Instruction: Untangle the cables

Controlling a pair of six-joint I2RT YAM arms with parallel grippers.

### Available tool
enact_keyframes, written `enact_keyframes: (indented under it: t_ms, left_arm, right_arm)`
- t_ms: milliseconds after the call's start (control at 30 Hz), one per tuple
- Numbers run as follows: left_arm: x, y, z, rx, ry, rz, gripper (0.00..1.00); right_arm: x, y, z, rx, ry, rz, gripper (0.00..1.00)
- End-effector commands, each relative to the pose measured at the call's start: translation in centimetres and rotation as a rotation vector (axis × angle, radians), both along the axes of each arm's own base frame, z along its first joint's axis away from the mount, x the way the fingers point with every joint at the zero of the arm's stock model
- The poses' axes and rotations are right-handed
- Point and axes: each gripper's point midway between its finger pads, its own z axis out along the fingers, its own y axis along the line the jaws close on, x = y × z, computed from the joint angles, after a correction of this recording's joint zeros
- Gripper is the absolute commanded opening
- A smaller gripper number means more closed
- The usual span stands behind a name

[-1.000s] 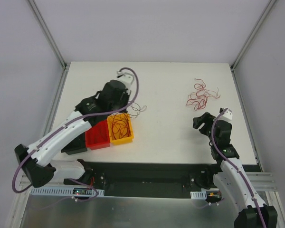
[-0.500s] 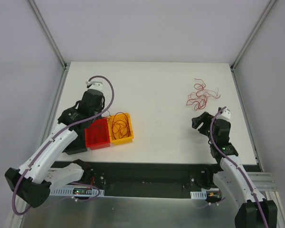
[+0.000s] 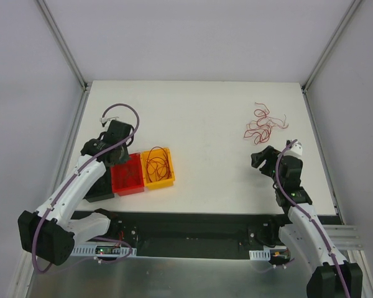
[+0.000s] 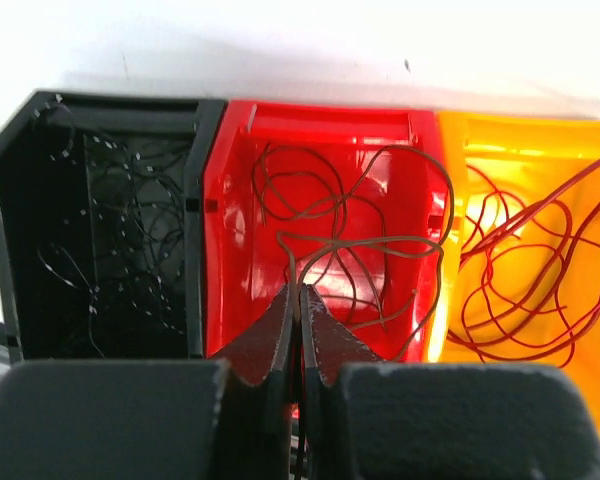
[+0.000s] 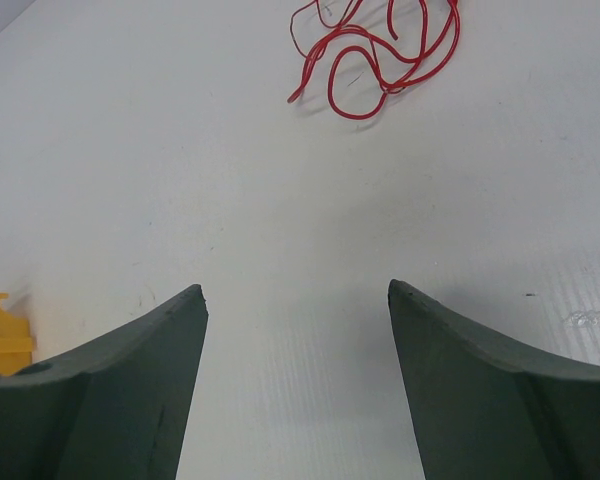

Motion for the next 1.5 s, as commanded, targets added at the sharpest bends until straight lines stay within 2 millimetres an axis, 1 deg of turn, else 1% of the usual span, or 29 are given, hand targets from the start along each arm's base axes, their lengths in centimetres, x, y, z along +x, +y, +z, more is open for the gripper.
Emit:
enact_keyframes:
  t_ms: [0,167,267,333,433,467,633,767,900,1033,1100,1200,1233,1333,1367,1400,1467]
  left_arm:
    - [-1.5,0.1,-0.4,-0.063,0.013,0.079,0.00]
    - [-2.5,0.3,1.5,-0.107,-0.063,0.077,0.00]
    - [-2.9,-0.3,2.5,-0.139,-0.058,0.056,0.00]
    - [-2.9,-0.9,2.7,-0.171,-0.043,0.048,0.00]
    - [-2.6,-1.2,1.4,-0.176,0.017,0.101,0.00]
    - [-2.5,-1.0,0.8,-0.161,0.040,0.131,0.00]
    - [-2.3,1.1,-2.1,-0.099,0.091,0.337,0.00]
    - [-2.6,3.5,-5.1,-0.025,0.153,0.503,0.00]
    - [-2.5,2.9,-8.2,-0.053,0.252,0.528,0.00]
    - [-2.3,2.2,-10.7,-0.060,0.313,0.530,0.00]
    - [-2.3,2.1,-11.4,-0.054,0.336,0.528,0.00]
    - [-2.2,2.2,-11.1,-0.050,0.325,0.523,0.00]
    - [-2.1,2.3,-10.6,-0.058,0.302,0.518,0.03]
    - [-1.9,2.4,-8.9,-0.077,0.238,0.481,0.18]
    - [-1.8,2.4,-8.1,-0.087,0.211,0.457,0.22]
    - [-1.8,2.4,-7.4,-0.097,0.181,0.441,0.28]
    - [-1.7,2.4,-5.8,-0.121,0.117,0.414,0.52]
  right_arm:
    - [0.5,-0.1,1.1,0.015,-0.052,-0.005,0.76]
    - [0.5,-0.1,1.0,0.018,-0.050,-0.008,0.76]
    - [0.5,-0.1,1.0,0.019,-0.047,-0.009,0.76]
    - [0.6,0.0,0.9,0.019,-0.045,-0.007,0.76]
    - [0.6,-0.1,1.0,0.019,-0.048,-0.009,0.76]
    - [0.5,-0.1,1.0,0.019,-0.048,-0.009,0.76]
    - [0.4,-0.2,1.4,0.016,-0.066,-0.008,0.76]
    - [0.3,-0.2,1.5,0.016,-0.067,-0.009,0.76]
    - [0.3,-0.3,1.6,0.016,-0.070,-0.011,0.76]
    - [0.3,-0.3,1.7,0.016,-0.072,-0.012,0.76]
    - [0.2,-0.2,1.6,0.016,-0.070,-0.009,0.76]
    - [0.2,-0.3,1.5,0.015,-0.066,-0.011,0.76]
    - [0.3,-0.3,1.5,0.016,-0.067,-0.011,0.76]
    - [0.3,-0.3,1.5,0.014,-0.064,-0.010,0.76]
    - [0.3,-0.3,1.4,0.014,-0.063,-0.010,0.76]
    - [0.3,-0.3,1.3,0.013,-0.058,-0.012,0.76]
    - [0.4,-0.3,1.2,0.014,-0.053,-0.012,0.76]
